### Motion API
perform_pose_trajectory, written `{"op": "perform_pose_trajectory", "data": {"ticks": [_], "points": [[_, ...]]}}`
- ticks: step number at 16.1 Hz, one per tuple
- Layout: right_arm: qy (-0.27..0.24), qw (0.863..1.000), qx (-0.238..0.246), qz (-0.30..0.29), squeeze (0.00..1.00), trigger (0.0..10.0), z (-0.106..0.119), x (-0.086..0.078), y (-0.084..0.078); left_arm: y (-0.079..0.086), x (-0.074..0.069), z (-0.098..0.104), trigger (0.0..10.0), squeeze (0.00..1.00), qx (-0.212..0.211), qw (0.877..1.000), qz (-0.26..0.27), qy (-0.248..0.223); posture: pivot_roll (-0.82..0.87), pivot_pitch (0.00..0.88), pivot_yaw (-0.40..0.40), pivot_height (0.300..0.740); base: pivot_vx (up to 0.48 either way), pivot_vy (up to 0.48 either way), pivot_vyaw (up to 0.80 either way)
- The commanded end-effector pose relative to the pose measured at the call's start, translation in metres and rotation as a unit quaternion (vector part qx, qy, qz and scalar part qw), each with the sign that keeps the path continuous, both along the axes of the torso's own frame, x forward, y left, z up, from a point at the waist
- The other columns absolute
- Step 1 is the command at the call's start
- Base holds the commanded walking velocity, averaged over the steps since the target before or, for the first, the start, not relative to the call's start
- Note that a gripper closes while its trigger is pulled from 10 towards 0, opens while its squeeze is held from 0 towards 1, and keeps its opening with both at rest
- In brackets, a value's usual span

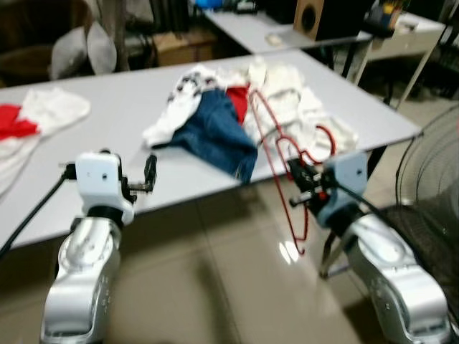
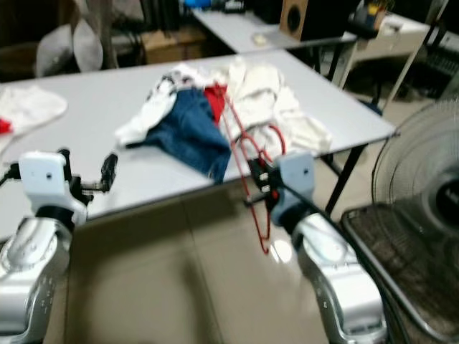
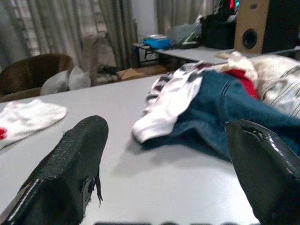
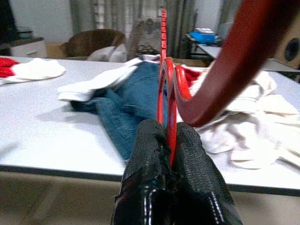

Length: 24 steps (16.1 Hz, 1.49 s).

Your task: Hang hanger

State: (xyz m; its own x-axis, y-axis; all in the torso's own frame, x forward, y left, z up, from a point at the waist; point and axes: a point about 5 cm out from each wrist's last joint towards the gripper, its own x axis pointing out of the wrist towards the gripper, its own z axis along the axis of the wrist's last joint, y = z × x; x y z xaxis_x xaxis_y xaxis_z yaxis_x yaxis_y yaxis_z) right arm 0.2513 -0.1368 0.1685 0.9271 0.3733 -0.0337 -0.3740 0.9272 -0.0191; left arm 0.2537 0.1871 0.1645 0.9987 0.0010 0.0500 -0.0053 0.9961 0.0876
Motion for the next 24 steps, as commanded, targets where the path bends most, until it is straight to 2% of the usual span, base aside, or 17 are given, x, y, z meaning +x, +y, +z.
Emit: {"op": "perform_pose_trajectory", "data": {"ticks": [1, 3, 4, 10, 17, 19, 21, 22, 23, 24], "points": [[0.0, 1.0, 0.008, -0.015, 0.0, 10.0, 0.002, -0.001, -0.009, -0.01, 0.002, 0.001, 10.0, 0.61, -0.004, 1.0, -0.019, -0.002, -0.09, 0.004, 0.042, 0.74, 0.315, 0.0, 0.0], [-0.005, 1.0, 0.022, -0.022, 0.0, 10.0, 0.004, -0.002, -0.01, -0.012, 0.003, 0.0, 10.0, 0.61, -0.006, 1.0, -0.02, -0.001, -0.09, 0.0, 0.043, 0.74, 0.315, 0.0, 0.0], [-0.02, 0.999, 0.013, -0.024, 0.0, 10.0, 0.006, -0.001, -0.011, -0.012, 0.005, 0.0, 10.0, 0.6, -0.009, 1.0, -0.021, -0.001, -0.1, 0.0, 0.048, 0.74, 0.315, 0.0, 0.0], [-0.026, 1.0, 0.006, -0.015, 0.0, 10.0, 0.006, -0.001, -0.011, -0.014, 0.006, -0.001, 10.0, 0.6, -0.007, 1.0, -0.026, -0.001, -0.1, 0.0, 0.046, 0.74, 0.316, 0.0, 0.0], [-0.035, 0.999, -0.004, 0.002, 0.0, 10.0, 0.005, -0.003, -0.01, -0.006, 0.014, 0.0, 10.0, 0.6, 0.0, 1.0, -0.026, -0.008, -0.1, 0.0, 0.052, 0.74, 0.315, 0.0, 0.0], [-0.033, 0.999, -0.011, 0.006, 0.0, 10.0, 0.003, -0.003, -0.011, -0.002, 0.017, -0.004, 10.0, 0.58, 0.007, 0.999, -0.04, 0.006, -0.1, 0.0, 0.044, 0.74, 0.144, 0.0, 0.0], [-0.036, 0.999, -0.016, 0.008, 0.0, 10.0, 0.004, -0.001, -0.01, 0.005, 0.021, -0.011, 10.0, 0.57, 0.052, 0.997, -0.048, 0.023, -0.1, 0.0, 0.044, 0.74, 0.0, 0.0, 0.0], [-0.038, 0.999, -0.017, 0.007, 0.0, 10.0, 0.005, 0.001, -0.01, 0.015, 0.025, -0.019, 10.0, 0.57, 0.108, 0.991, -0.06, 0.049, -0.1, 0.0, 0.044, 0.74, 0.0, 0.0, 0.0], [-0.041, 0.999, -0.017, 0.007, 0.0, 10.0, 0.005, 0.002, -0.01, 0.025, 0.03, -0.027, 10.0, 0.39, 0.172, 0.979, -0.076, 0.082, -0.1, 0.0, 0.05, 0.74, 0.0, 0.0, 0.0], [-0.042, 0.999, -0.018, 0.007, 0.0, 10.0, 0.005, 0.003, -0.009, 0.032, 0.034, -0.031, 10.0, 0.2, 0.213, 0.967, -0.089, 0.104, -0.1, 0.0, 0.055, 0.74, 0.0, 0.0, 0.0]]}}
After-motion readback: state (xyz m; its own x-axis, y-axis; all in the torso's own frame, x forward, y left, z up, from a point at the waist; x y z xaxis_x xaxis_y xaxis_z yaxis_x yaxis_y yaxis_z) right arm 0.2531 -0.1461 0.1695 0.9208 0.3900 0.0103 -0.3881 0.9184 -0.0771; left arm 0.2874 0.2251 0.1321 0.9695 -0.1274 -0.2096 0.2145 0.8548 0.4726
